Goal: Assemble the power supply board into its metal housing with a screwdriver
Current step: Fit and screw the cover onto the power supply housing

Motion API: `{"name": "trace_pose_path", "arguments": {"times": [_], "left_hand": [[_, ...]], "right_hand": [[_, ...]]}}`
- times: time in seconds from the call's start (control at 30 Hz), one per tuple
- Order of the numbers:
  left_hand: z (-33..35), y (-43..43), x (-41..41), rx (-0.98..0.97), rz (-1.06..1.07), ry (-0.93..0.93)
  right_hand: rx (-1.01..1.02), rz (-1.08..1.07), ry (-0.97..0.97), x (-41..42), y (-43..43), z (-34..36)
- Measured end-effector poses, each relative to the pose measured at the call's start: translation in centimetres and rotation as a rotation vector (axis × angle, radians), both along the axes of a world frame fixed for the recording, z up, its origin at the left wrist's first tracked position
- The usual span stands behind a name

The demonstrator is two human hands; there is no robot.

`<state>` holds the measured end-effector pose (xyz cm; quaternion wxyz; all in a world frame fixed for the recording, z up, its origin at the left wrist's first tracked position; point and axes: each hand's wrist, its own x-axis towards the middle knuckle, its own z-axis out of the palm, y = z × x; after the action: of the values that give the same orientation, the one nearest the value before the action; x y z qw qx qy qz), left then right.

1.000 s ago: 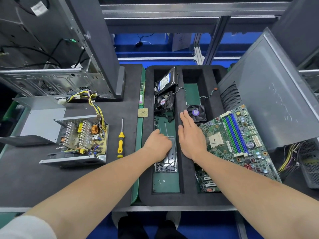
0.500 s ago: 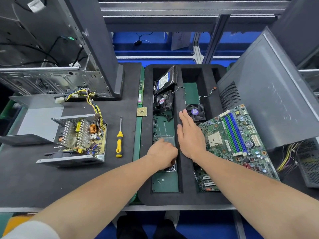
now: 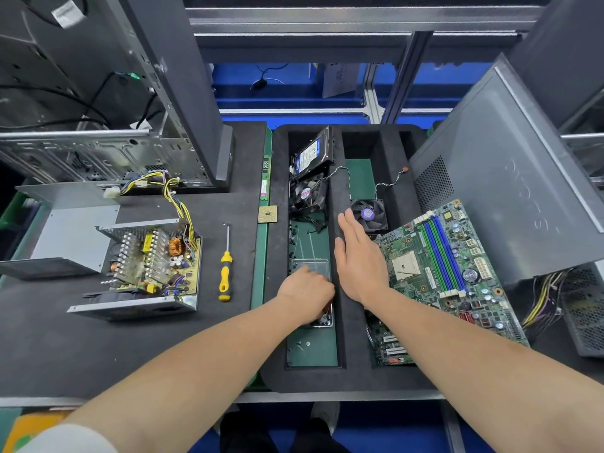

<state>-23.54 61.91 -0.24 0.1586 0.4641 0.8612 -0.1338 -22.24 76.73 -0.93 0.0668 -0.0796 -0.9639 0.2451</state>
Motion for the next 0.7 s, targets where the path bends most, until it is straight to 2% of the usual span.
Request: {"name": "trace_pose_path", "arguments": {"times": [0.57, 0.7], "left_hand": [[-0.18, 0.35, -0.1, 0.014, 0.038, -0.02], [0.05, 0.37, -0.07, 0.073, 0.138, -0.109]], "right_hand": [[-0.002, -0.003, -0.012, 0.06, -0.04, 0.05], [0.0, 0.001, -0.02, 0.11, -0.05, 0.3]]}}
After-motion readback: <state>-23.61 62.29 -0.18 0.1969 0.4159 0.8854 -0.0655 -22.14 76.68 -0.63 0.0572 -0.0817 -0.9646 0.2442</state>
